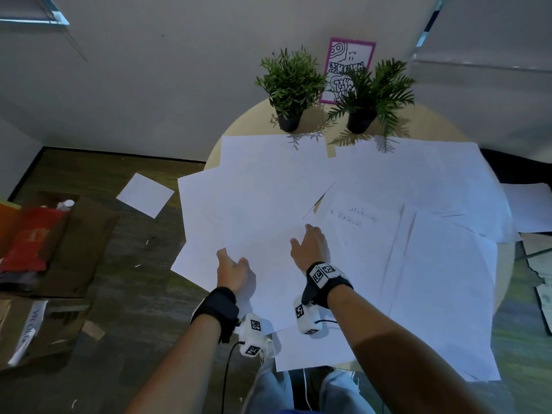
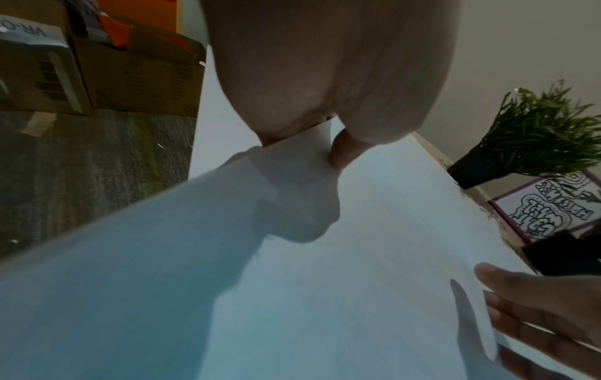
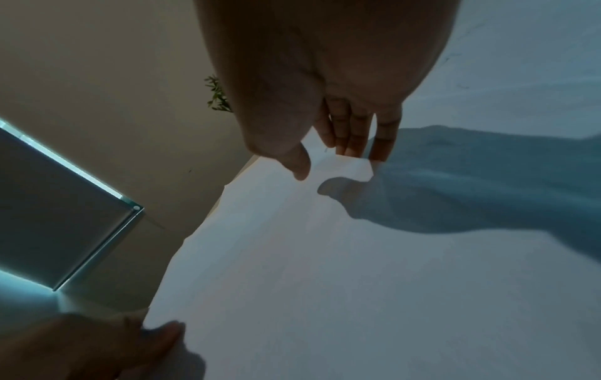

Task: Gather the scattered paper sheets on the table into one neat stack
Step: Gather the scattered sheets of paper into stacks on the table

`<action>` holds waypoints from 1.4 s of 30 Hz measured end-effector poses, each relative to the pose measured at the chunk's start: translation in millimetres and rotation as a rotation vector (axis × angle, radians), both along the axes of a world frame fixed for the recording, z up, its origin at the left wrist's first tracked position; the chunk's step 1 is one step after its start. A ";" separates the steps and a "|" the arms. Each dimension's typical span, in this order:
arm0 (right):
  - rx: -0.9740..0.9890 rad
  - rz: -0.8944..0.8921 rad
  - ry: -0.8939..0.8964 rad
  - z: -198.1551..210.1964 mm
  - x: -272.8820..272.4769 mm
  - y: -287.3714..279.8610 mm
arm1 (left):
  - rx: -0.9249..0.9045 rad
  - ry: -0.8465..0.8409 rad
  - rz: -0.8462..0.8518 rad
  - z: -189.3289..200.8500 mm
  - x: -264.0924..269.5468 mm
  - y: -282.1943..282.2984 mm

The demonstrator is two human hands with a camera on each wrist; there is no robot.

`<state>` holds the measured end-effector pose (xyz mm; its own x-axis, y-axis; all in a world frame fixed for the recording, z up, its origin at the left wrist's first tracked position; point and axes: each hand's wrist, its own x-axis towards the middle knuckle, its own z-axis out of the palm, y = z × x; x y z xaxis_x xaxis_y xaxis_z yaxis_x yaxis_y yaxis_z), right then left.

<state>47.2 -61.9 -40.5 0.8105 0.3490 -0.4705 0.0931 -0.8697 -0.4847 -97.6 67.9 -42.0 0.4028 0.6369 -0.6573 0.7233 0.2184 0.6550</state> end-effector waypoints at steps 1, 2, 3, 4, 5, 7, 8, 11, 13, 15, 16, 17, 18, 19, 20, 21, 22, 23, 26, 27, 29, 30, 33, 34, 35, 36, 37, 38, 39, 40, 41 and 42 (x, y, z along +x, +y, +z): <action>0.012 -0.015 0.009 0.7 0.2 -1.5 | 0.016 0.010 -0.011 0.9 1.0 0.1; 0.024 -0.030 0.016 2.2 1.2 -3.9 | 0.030 0.020 -0.022 0.6 1.0 0.7; 0.032 -0.045 0.014 3.8 2.8 -7.4 | 0.048 0.028 -0.030 0.5 0.5 1.8; 0.029 -0.061 -0.003 4.8 5.2 -12.4 | 0.064 0.035 -0.038 -0.7 -0.4 3.3; 0.005 -0.082 -0.031 6.1 7.6 -18.5 | 0.076 0.038 -0.041 -0.8 -1.0 4.5; -0.112 -0.137 -0.092 8.7 11.5 -32.8 | 0.107 0.034 -0.047 -2.8 -4.0 7.1; -0.193 -0.169 -0.095 10.3 12.0 -39.7 | 0.123 0.033 -0.049 -4.8 -5.8 8.7; -0.366 -0.215 -0.063 11.7 8.0 -51.5 | 0.155 0.027 -0.045 -8.6 -8.2 11.5; -0.367 -0.243 -0.066 7.7 6.6 -52.7 | 0.161 0.023 -0.046 -9.1 -7.5 11.8; -0.322 -0.289 -0.054 4.6 9.6 -52.9 | 0.162 0.020 -0.043 -10.6 -7.0 12.1; -0.306 -0.299 -0.041 4.5 11.6 -53.4 | 0.162 0.016 -0.044 -12.1 -7.3 12.5; -0.299 -0.302 -0.025 4.9 13.4 -54.3 | 0.164 0.009 -0.046 -12.5 -7.3 12.4; -0.300 -0.304 -0.011 4.5 14.8 -55.3 | 0.167 0.002 -0.045 -12.9 -7.3 12.4; -0.311 -0.304 -0.006 5.3 15.2 -55.5 | 0.167 -0.001 -0.043 -12.7 -7.5 12.2; -0.330 -0.298 -0.013 5.9 14.7 -55.7 | 0.165 0.000 -0.039 -12.5 -7.7 12.1; -0.351 -0.293 -0.029 7.3 13.8 -55.2 | 0.163 0.003 -0.036 -12.4 -7.8 11.8; -0.363 -0.293 -0.045 8.6 12.5 -54.3 | 0.164 0.004 -0.034 -13.4 -8.1 11.8; -0.360 -0.296 -0.048 10.4 11.6 -52.9 | 0.166 0.005 -0.036 -13.8 -8.3 11.5; -0.324 -0.292 -0.027 15.7 10.1 -49.0 | 0.162 0.013 -0.035 -15.7 -9.7 11.8; -0.298 -0.303 -0.022 17.5 10.0 -48.4 | 0.162 0.016 -0.032 -15.2 -10.4 11.5; -0.220 -0.360 0.013 19.1 11.1 -48.9 | 0.167 0.017 -0.030 -15.1 -12.3 10.8; -0.191 -0.374 0.032 17.9 11.3 -50.8 | 0.165 0.021 -0.026 -14.6 -13.6 10.3; -0.176 -0.349 0.048 18.6 11.1 -60.0 | 0.156 0.031 -0.025 -10.9 -16.3 8.9; -0.168 -0.358 0.037 19.3 12.4 -64.0 | 0.155 0.033 -0.029 -9.4 -16.4 8.7; -0.137 -0.376 0.018 21.7 15.0 -67.8 | 0.153 0.035 -0.032 -8.0 -16.0 8.2; -0.091 -0.397 -0.008 26.7 18.3 -70.6 | 0.153 0.032 -0.037 -9.1 -15.5 8.4; -0.039 -0.416 -0.047 33.4 23.7 -73.4 | 0.153 0.030 -0.047 -8.9 -14.6 7.9; 0.014 -0.432 -0.102 41.8 30.7 -75.1 | 0.152 0.021 -0.060 -9.5 -13.1 8.0; 0.071 -0.439 -0.167 52.9 38.3 -76.5 | 0.146 0.018 -0.074 -10.4 -11.9 8.2; 0.121 -0.431 -0.229 65.1 46.0 -77.0 | 0.140 0.009 -0.085 -11.2 -10.4 8.6; 0.165 -0.404 -0.287 80.9 52.3 -76.1 | 0.129 0.001 -0.089 -10.8 -9.2 8.9; 0.205 -0.360 -0.344 95.8 57.3 -74.1 | 0.124 -0.009 -0.097 -10.2 -8.3 9.0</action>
